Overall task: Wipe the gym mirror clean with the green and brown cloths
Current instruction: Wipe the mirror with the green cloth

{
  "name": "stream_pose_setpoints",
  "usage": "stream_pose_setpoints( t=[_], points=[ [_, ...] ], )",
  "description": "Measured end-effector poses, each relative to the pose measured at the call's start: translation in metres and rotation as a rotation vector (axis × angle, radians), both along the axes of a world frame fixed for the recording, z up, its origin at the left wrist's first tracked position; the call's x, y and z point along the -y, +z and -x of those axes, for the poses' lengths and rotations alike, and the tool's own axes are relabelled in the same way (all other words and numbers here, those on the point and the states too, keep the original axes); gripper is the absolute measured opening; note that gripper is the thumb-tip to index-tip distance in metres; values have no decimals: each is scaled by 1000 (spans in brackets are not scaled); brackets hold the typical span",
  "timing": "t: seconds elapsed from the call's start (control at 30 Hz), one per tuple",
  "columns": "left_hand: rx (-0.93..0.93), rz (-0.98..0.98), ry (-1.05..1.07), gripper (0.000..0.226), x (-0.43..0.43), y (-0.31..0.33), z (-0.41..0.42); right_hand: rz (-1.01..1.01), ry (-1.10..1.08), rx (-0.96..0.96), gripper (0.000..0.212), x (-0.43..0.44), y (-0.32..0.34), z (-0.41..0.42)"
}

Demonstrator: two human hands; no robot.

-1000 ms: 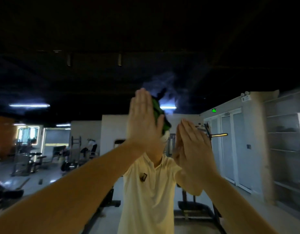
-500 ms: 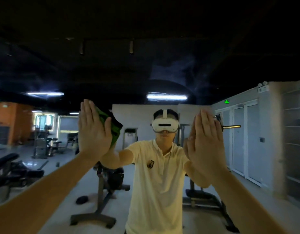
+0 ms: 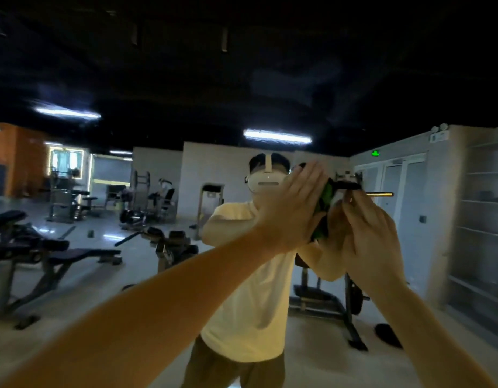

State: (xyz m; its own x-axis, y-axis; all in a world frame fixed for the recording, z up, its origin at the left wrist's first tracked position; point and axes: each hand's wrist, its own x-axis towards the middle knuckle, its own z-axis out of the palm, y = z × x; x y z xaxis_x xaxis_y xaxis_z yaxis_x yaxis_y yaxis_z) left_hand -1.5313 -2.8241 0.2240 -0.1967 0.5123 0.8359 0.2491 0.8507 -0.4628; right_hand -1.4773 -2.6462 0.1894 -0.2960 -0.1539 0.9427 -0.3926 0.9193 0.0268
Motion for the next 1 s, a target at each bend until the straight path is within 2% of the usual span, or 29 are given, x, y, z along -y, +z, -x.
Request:
stream_pose_setpoints(
  t=[0.07,0.17,0.3,0.33,0.4,0.5,0.67,0.8,0.9,1.0],
  points=[
    [54,-182,-96,78,50,-7,-2,-41,-21,-71,57,9,-12,7],
    [66,-365,17,83,140,-23,-7,-59,-51,-85,50,35,-26,10],
    [83,-608,116,81,235,-72,-15,-49,-166,-29,68,49,-57,7],
    [90,-679,134,82,241,-85,-16,-15,-213,1,73,46,-67,5],
    [80,-752,134,80,230,-107,-12,62,-262,58,68,33,-85,1],
    [40,-647,48,80,173,-123,-7,101,-245,137,72,8,-103,-5],
    [107,-402,-45,83,41,-124,-3,-65,-107,196,86,-25,-118,-5],
    [144,-91,-94,77,-43,-138,-1,18,-27,226,78,-36,-114,-6],
    [110,12,-57,79,-30,-142,0,53,-10,230,78,-37,-124,-6],
    [145,-147,-22,85,43,-158,-6,116,-64,227,78,-37,-147,-9]
  ],
)
